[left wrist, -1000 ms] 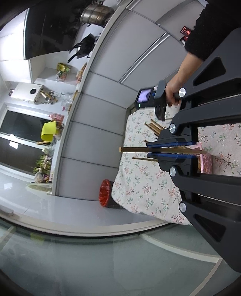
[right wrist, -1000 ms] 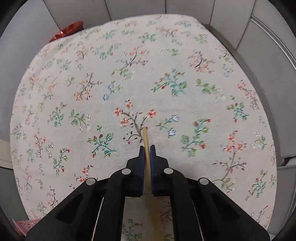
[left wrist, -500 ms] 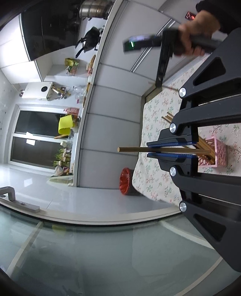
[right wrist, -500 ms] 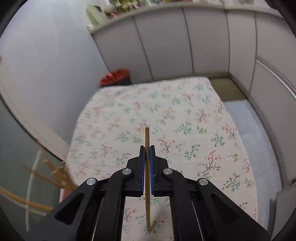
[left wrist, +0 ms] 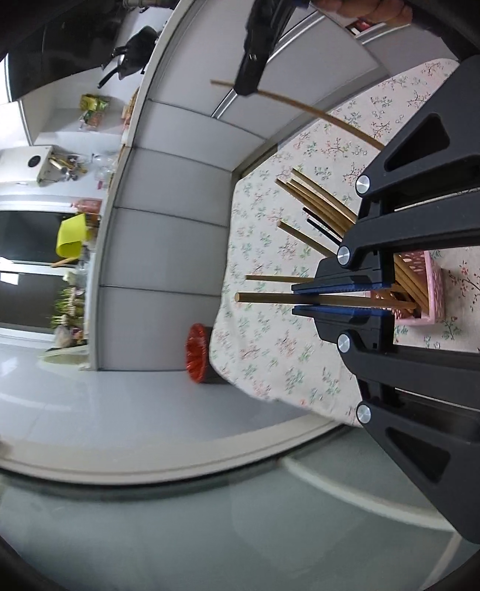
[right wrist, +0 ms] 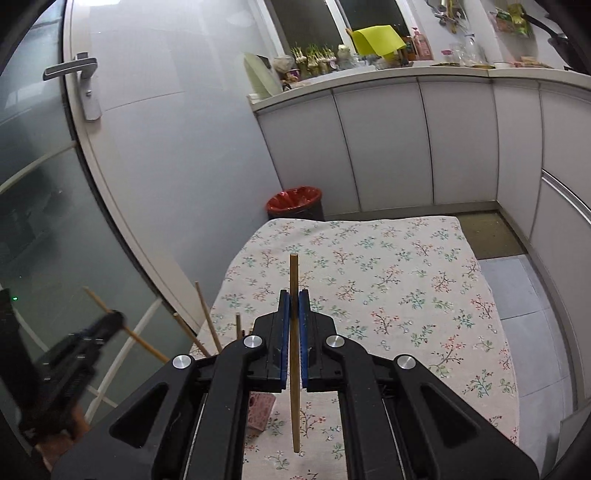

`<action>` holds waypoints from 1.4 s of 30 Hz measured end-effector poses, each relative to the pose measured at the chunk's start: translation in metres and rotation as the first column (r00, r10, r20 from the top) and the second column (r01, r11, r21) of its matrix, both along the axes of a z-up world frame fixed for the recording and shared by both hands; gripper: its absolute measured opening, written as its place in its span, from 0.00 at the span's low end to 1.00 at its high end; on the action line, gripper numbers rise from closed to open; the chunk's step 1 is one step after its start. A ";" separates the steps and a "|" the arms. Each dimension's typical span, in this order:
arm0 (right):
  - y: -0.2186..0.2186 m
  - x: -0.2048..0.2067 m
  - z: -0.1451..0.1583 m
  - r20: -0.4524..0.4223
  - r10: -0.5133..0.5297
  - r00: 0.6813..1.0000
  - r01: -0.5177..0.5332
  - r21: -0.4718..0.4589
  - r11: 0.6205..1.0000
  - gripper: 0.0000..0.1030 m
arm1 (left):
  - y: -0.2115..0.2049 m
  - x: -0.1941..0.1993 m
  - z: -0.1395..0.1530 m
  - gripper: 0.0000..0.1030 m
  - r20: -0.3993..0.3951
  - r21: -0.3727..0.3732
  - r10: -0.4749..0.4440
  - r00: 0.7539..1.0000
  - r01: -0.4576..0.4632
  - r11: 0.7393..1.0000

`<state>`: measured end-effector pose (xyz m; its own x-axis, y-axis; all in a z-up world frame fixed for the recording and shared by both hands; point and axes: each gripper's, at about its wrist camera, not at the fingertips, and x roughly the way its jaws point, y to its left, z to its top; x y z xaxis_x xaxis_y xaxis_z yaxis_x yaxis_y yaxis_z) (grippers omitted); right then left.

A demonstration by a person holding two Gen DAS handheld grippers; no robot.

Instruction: Organize utensils

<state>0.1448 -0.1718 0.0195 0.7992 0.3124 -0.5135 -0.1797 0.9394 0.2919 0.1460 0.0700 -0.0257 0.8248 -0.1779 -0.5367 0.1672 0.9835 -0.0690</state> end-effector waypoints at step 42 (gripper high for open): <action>0.041 -0.011 0.003 0.147 0.081 0.986 -0.086 0.025 0.996 0.55 | 0.024 -0.047 0.011 0.93 -0.082 0.010 0.201 0.976 -0.200 0.980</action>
